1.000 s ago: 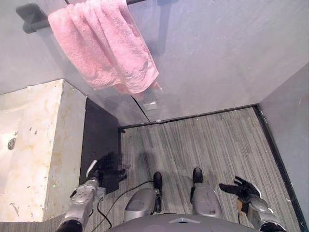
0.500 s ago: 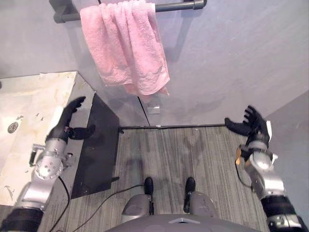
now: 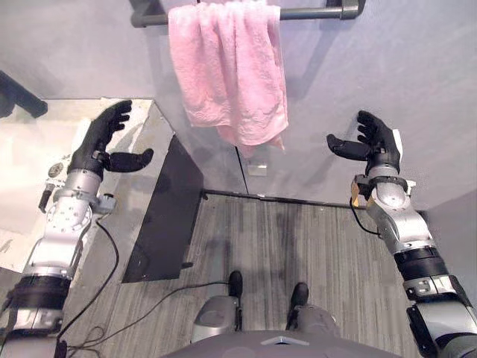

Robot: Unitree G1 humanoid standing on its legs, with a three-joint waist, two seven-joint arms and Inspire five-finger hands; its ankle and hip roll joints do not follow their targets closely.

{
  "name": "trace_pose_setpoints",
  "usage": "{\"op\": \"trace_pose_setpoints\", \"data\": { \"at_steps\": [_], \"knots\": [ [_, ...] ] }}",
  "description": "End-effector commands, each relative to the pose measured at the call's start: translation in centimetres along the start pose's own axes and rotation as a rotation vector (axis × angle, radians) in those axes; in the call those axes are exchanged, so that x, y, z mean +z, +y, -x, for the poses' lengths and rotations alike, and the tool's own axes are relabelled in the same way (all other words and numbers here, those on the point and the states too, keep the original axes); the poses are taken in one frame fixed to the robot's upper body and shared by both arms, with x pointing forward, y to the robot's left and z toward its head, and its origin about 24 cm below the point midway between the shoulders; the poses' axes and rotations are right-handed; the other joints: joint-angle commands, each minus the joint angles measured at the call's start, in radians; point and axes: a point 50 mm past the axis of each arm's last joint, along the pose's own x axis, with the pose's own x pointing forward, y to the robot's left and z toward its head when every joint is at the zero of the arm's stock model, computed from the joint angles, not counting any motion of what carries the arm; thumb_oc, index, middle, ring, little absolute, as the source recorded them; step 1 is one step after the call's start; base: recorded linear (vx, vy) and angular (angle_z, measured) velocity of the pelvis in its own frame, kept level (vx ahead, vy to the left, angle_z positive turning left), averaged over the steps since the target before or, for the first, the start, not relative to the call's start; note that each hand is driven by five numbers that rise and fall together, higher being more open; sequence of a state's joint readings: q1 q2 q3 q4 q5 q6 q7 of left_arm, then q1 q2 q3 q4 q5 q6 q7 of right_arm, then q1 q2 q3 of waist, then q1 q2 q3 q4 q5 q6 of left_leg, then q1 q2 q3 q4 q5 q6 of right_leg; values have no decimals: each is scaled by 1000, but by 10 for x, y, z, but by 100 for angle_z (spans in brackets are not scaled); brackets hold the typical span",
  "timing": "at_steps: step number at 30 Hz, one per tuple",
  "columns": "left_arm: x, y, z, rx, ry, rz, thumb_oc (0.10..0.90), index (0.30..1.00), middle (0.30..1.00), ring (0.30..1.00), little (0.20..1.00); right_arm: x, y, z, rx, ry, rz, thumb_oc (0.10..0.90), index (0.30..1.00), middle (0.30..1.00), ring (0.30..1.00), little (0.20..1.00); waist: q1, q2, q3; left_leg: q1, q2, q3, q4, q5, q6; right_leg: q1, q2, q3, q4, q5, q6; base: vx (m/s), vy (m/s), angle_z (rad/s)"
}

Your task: Organize the bathroom.

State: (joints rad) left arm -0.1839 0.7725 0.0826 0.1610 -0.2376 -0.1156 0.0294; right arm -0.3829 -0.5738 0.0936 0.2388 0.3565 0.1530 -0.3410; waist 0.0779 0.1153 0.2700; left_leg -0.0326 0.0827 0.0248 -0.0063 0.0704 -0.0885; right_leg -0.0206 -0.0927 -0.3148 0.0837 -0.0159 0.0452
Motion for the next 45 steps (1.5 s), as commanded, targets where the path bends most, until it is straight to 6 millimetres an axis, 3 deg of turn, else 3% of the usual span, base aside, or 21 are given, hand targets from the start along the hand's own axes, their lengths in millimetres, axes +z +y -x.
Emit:
{"op": "trace_pose_setpoints", "data": {
  "at_steps": [1,8,11,12,13,17,22,25,35,37,38,39,40,41,42,43,44,45],
  "knots": [
    [42,26,-20,35,-161,5,800,900,900,900,900,97,8,-13,29,-373,53,800,900,900,900,900,-6,-40,-79,-53,111,105,80,85,-81,8,-11,20,20,-81,7,71,-84,13],
    [47,28,-32,-92,-145,6,800,900,900,900,900,119,-5,-20,5,-399,61,800,900,900,900,900,-10,-54,-102,-47,115,132,116,89,-88,51,12,14,-7,-81,-2,86,-31,3],
    [60,23,-41,-168,-178,48,800,900,900,900,900,118,-14,-21,-25,-391,74,800,900,900,900,900,-36,-50,-103,-68,116,236,159,91,-94,67,17,-19,-3,-93,-10,60,-17,22],
    [61,23,-42,-172,-180,49,800,900,900,900,900,118,-14,-21,-27,-391,74,800,900,900,900,900,-36,-51,-102,-68,113,237,158,89,-92,67,15,-20,-2,-93,-9,131,30,62],
    [65,25,-42,-203,-195,54,800,900,900,900,900,114,-13,-21,-36,-391,79,800,900,900,900,900,-20,-43,-95,-78,32,194,121,55,-63,72,19,2,9,-91,1,193,38,50],
    [60,24,-35,-223,-184,35,800,900,900,900,900,102,-7,-15,-16,-365,62,800,900,900,900,900,1,-56,-107,-59,-46,128,118,-30,-16,93,18,36,9,-87,12,202,35,-10],
    [76,25,-43,-229,-217,12,800,900,900,900,900,104,-6,-16,-17,-371,52,800,900,900,900,900,-6,-57,-100,-31,-73,110,89,-58,4,84,12,44,25,-87,22,46,4,-16],
    [91,25,-56,-214,-251,-6,800,900,900,900,900,116,-6,-19,-25,-401,40,800,900,900,900,900,-17,-51,-81,-36,-90,96,81,-65,8,57,12,56,31,-86,25,-69,-9,-14],
    [101,33,-55,-143,-323,64,800,900,900,900,900,117,-13,-18,-52,-415,38,800,900,900,900,900,-17,-48,-50,-57,-115,74,95,-83,25,25,1,70,55,-95,26,-23,24,-8],
    [102,37,-54,-139,-328,67,800,900,900,900,900,115,-12,-18,-54,-416,31,800,900,900,900,900,-7,-46,-50,-52,-117,70,95,-88,35,9,-16,59,98,-106,37,-28,76,-14],
    [104,41,-51,-125,-336,34,800,900,900,900,900,115,-10,-16,-49,-423,21,800,900,900,900,900,-11,-35,-34,-28,-113,72,81,-91,69,-84,-45,78,356,-86,87,-49,106,-13],
    [104,42,-51,-120,-337,30,800,900,900,900,900,116,-9,-15,-46,-426,17,800,900,900,900,900,-12,-34,-32,-28,-111,72,78,-87,74,-109,-47,85,393,-76,94,-52,119,-14],
    [102,40,-49,-115,-337,32,800,900,900,900,900,115,-9,-13,-41,-430,7,800,900,900,900,900,-25,-31,-17,-18,-110,55,78,-89,85,-186,-42,136,514,-10,111,32,9,-38],
    [100,36,-46,-112,-333,31,800,900,900,900,900,111,-9,-12,-36,-425,2,800,900,900,900,900,-33,-38,-8,-4,-112,48,81,-100,88,-233,-54,168,516,33,115,153,-115,-52],
    [97,32,-43,-102,-334,24,800,900,900,900,900,108,-10,-12,-31,-415,3,800,900,900,900,900,-33,-59,-10,-2,-118,46,92,-103,72,-210,-76,174,353,23,111,232,-220,-24],
    [100,31,-42,-90,-336,16,800,900,900,900,900,108,-9,-11,-20,-418,5,800,900,900,900,900,-39,-67,-6,-1,-110,40,112,-112,59,-170,-65,183,261,-2,105,253,-371,20],
    [110,31,-46,-83,-349,39,800,900,900,900,900,112,-14,-12,-20,-419,10,800,900,900,900,900,-34,-90,-6,-36,-112,31,189,-136,42,-93,-48,170,149,-24,82,167,-300,48],
    [111,32,-48,-82,-350,53,800,900,900,900,900,114,-15,-12,-21,-422,15,800,900,900,900,900,-32,-96,-6,-45,-111,33,202,-138,38,-80,-47,164,133,-23,79,73,-272,36]
  ]
}}
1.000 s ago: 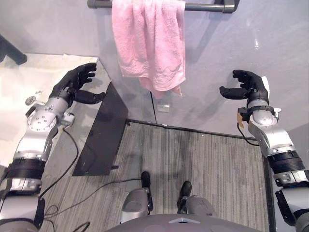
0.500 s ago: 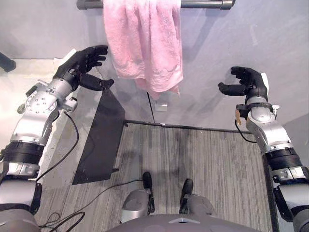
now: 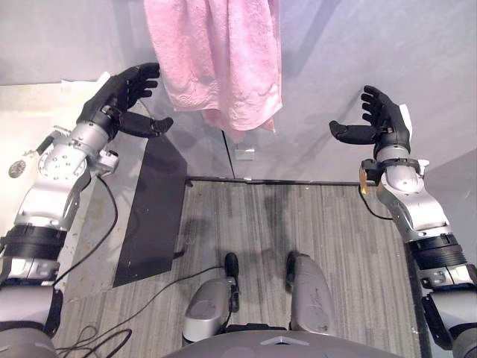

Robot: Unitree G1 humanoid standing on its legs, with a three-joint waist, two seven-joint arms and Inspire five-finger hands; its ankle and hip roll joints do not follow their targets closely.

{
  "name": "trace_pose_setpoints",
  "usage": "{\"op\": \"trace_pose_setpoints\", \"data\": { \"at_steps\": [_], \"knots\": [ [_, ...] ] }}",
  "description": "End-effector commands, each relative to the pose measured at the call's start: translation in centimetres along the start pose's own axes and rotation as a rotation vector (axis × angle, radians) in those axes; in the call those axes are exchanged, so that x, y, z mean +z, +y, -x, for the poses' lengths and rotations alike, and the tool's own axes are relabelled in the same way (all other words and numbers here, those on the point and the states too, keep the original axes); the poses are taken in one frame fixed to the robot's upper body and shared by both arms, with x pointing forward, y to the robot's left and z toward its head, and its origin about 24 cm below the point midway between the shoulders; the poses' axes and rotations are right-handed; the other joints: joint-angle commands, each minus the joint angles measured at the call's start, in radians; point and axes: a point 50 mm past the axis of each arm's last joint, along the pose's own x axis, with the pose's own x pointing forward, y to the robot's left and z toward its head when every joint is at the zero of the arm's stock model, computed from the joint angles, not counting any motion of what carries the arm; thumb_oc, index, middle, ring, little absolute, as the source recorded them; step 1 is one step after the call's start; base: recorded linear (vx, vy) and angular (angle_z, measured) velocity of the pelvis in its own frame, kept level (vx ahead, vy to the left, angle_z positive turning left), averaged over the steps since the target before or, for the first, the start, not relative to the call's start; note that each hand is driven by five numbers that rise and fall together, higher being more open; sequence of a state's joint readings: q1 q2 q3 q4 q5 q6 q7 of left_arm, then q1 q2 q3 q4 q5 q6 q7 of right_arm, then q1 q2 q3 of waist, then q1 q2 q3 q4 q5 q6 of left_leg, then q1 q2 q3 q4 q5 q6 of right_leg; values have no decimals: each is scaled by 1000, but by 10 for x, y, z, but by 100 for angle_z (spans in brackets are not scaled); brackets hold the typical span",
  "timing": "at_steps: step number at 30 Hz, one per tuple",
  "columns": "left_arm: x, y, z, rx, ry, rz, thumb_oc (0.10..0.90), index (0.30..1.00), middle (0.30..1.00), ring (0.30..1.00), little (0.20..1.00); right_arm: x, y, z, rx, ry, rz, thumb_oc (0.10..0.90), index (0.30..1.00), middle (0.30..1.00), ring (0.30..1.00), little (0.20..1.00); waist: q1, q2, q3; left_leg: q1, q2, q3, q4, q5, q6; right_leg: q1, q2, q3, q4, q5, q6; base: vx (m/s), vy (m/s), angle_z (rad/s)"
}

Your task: Organize the bathroom.

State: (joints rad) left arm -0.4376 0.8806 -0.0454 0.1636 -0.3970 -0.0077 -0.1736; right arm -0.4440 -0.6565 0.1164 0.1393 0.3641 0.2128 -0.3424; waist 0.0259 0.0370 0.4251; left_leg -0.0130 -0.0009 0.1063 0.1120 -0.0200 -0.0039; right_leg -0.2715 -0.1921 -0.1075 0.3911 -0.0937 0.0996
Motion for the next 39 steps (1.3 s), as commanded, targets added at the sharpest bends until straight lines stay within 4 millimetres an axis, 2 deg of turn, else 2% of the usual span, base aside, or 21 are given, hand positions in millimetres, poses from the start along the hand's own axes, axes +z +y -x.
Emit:
{"op": "trace_pose_setpoints", "data": {
  "at_steps": [1,4,11,16,20,22,28,33,39],
  "knots": [
    [60,37,-7,156,-256,-29,800,900,900,900,900,79,-16,-18,-55,-331,-21,800,900,900,900,900,22,-20,-157,-73,-15,-47,79,-31,-55,185,66,-46,-198,59,20,-12,-119,32],
    [65,41,-12,168,-274,-42,800,900,900,900,900,99,-20,-23,-72,-381,-3,800,900,900,900,900,25,-19,-150,-76,9,-45,19,5,-74,205,92,-51,-266,65,8,-49,-85,26],
    [71,43,-15,156,-322,-48,800,900,900,900,900,116,-21,-27,-92,-431,3,800,900,900,900,900,27,-9,-140,-113,21,-46,-3,28,-86,200,102,-66,-302,60,-10,-54,-15,8],
    [65,40,-12,127,-306,-30,800,900,900,900,900,107,-14,-26,3,-386,-21,800,900,900,900,900,27,-12,-167,-100,24,-39,-8,27,-86,226,107,-70,-331,62,-16,96,17,3],
    [64,32,-16,64,-297,8,800,900,900,900,900,110,1,-27,168,-342,-165,800,900,900,900,900,31,-16,-192,-83,29,-36,-11,22,-89,241,106,-74,-330,56,-16,82,31,0],
    [65,27,-20,27,-295,16,800,900,900,900,900,115,6,-28,223,-344,-236,800,900,900,900,900,35,-20,-202,-74,29,-36,-12,19,-90,250,103,-80,-330,54,-14,71,28,2],
    [63,18,-27,-29,-274,50,800,900,900,900,900,142,13,-34,288,-362,-262,800,900,900,900,900,54,-32,-245,-42,28,-35,-34,15,-89,281,101,-100,-352,55,-10,87,26,7],
    [62,13,-30,-59,-259,63,800,900,900,900,900,150,19,-36,327,-349,-265,800,900,900,900,900,66,-39,-268,-22,29,-38,-53,16,-88,299,103,-109,-362,55,-8,90,5,2],
    [55,4,-35,-95,-223,102,800,900,900,900,900,170,29,-44,369,-329,-285,800,900,900,900,900,93,-50,-309,20,36,-48,-91,22,-92,342,107,-132,-387,54,-6,129,19,5]
  ]
}}
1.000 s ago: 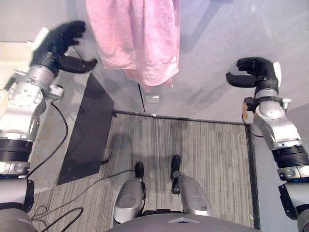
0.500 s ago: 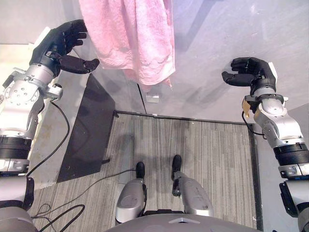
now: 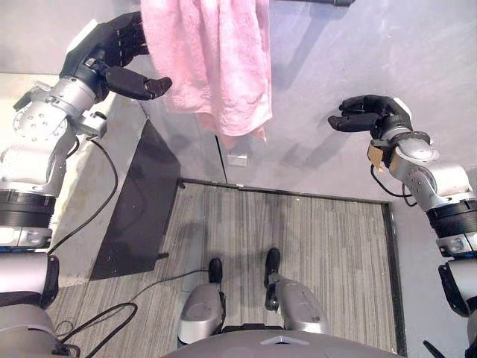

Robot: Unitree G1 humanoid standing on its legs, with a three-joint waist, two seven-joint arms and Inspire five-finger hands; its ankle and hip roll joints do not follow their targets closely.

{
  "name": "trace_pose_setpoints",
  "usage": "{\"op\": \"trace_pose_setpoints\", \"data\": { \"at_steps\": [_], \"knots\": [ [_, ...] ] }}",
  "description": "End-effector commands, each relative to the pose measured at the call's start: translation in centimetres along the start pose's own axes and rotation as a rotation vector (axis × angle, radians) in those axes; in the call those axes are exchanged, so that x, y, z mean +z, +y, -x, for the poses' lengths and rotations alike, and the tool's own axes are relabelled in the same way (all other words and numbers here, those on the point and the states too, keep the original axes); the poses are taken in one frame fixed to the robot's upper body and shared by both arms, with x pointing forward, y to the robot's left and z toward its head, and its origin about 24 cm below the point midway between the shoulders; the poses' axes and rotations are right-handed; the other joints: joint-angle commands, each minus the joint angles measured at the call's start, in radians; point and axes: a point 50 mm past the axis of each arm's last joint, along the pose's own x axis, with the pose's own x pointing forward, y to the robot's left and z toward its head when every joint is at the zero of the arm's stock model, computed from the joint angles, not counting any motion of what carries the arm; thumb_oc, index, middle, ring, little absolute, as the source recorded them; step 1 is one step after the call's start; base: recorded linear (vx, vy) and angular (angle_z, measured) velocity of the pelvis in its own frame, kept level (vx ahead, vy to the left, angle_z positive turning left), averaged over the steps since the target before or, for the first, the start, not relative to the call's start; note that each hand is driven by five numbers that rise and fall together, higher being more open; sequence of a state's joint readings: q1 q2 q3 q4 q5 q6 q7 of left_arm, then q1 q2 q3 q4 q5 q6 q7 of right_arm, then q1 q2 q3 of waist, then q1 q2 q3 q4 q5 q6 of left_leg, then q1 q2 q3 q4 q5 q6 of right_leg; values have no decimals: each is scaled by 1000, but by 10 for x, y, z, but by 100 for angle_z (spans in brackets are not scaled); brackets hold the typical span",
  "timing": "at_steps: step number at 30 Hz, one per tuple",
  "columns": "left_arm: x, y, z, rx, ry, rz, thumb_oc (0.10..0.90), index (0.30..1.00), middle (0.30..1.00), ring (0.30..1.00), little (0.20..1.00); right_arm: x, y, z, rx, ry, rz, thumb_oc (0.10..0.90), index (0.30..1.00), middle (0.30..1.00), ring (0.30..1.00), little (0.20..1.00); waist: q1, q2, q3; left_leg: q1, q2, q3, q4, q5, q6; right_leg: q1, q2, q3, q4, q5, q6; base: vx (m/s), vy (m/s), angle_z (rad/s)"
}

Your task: Organize the bathroom.

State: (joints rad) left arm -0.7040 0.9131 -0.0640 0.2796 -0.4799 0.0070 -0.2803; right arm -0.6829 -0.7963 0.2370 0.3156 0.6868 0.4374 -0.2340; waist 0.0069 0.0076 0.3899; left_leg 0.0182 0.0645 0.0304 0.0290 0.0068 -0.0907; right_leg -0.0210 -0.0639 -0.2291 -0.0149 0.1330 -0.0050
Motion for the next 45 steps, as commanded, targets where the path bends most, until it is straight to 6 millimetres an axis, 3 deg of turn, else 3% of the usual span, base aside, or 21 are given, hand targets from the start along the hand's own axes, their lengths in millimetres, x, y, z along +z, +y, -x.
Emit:
{"op": "trace_pose_setpoints", "data": {
  "at_steps": [1,11,26,32,38,45],
  "knots": [
    [2,-24,-4,-71,-75,69,800,900,900,900,900,151,50,18,276,-561,-136,800,900,900,900,900,112,-21,-273,-11,-30,28,-8,-5,-5,92,-21,-11,19,-172,98,35,17,4],
    [-10,-30,1,-74,-35,114,800,900,900,900,900,166,60,20,293,-561,-203,800,900,900,900,900,137,-35,-306,32,-29,13,-51,-5,-2,125,-17,-25,3,-177,100,83,30,4],
    [-28,-45,7,-106,27,189,800,900,900,900,900,166,84,25,391,-550,-328,800,900,900,900,900,144,-33,-324,68,-25,8,-74,-7,1,154,-12,-30,-3,-187,97,64,11,3],
    [-50,-61,16,-152,108,312,800,900,900,900,900,170,92,30,449,-554,-415,800,900,900,900,900,145,-35,-333,78,-24,7,-80,-9,1,163,-11,-34,-7,-190,96,65,12,3],
    [-71,-85,27,-184,175,488,800,900,900,900,900,179,93,36,458,-605,-389,800,900,900,900,900,141,-34,-342,86,-24,9,-83,-12,4,167,-11,-32,0,-196,94,70,33,4],
    [-87,-96,39,-176,218,524,800,900,900,900,900,190,88,49,464,-682,-303,800,900,900,900,900,127,-37,-352,96,-24,14,-87,-15,7,168,-11,-20,3,-199,95,71,33,-1]
  ]
}}
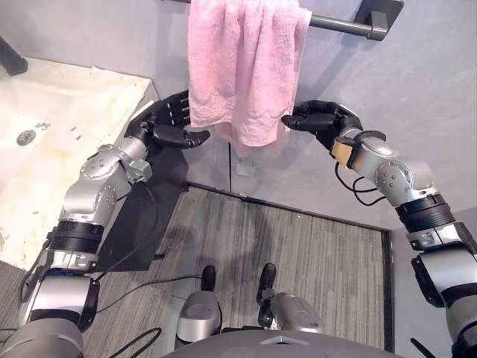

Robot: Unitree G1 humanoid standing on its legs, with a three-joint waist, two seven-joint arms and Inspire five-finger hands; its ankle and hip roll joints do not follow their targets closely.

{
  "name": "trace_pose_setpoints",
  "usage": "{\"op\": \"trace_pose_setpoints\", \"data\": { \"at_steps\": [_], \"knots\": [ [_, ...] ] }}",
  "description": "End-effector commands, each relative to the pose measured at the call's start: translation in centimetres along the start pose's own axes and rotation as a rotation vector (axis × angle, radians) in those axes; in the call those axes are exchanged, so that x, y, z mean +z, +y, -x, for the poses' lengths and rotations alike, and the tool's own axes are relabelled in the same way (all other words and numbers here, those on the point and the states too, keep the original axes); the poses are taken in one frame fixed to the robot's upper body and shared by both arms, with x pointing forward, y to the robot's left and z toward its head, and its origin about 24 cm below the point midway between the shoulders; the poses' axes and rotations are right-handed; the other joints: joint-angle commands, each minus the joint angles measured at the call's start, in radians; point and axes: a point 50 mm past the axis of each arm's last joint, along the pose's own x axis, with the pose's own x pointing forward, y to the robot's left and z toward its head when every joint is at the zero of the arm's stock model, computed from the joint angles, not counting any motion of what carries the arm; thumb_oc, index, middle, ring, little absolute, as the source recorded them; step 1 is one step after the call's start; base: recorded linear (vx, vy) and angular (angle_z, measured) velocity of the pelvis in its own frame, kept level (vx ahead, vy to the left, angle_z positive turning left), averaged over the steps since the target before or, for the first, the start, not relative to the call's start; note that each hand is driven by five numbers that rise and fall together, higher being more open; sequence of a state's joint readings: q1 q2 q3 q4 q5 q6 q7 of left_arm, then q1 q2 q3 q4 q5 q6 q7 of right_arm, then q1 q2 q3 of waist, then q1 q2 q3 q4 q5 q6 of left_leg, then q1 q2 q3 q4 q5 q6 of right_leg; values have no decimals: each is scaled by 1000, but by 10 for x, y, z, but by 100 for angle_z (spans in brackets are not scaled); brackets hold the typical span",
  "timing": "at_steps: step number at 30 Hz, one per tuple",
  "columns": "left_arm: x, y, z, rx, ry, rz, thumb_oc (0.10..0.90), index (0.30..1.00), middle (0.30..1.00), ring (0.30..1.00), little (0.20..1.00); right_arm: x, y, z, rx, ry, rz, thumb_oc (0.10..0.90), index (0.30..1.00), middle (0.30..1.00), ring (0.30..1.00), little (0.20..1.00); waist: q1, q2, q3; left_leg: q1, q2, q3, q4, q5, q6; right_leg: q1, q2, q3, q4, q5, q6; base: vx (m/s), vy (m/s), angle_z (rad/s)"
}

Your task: Organize the bathroom.

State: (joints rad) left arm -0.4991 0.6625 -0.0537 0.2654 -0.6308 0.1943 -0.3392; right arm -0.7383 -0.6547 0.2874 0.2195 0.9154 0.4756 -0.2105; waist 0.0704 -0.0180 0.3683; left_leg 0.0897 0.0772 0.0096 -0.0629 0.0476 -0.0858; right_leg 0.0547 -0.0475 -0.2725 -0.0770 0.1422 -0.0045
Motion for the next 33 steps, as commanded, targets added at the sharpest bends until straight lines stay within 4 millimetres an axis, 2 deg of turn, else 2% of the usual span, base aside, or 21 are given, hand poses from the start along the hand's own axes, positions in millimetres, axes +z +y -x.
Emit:
{"op": "trace_pose_setpoints", "data": {
  "at_steps": [1,9,17,33],
  "knots": [
    [-16,-10,9,-37,-39,38,800,900,900,900,900,165,64,29,225,-666,45,800,900,900,900,900,62,-11,-330,26,-38,34,4,-56,3,92,-27,25,67,-209,95,38,16,0],
    [-12,-1,15,19,-42,-13,800,900,900,900,900,167,65,40,255,-683,81,800,900,900,900,900,52,-10,-328,30,-43,36,7,-61,7,90,-27,33,73,-211,95,20,9,0],
    [3,1,7,45,-63,-46,800,900,900,900,900,145,78,27,293,-587,167,800,900,900,900,900,51,-8,-321,37,-47,37,9,-61,10,98,-28,33,74,-211,96,0,0,0],
    [13,-5,-8,-2,-53,-96,800,900,900,900,900,137,81,19,279,-542,182,800,900,900,900,900,34,1,-318,44,-47,45,1,-50,13,98,-26,44,71,-199,98,0,-2,2]
  ]
}}
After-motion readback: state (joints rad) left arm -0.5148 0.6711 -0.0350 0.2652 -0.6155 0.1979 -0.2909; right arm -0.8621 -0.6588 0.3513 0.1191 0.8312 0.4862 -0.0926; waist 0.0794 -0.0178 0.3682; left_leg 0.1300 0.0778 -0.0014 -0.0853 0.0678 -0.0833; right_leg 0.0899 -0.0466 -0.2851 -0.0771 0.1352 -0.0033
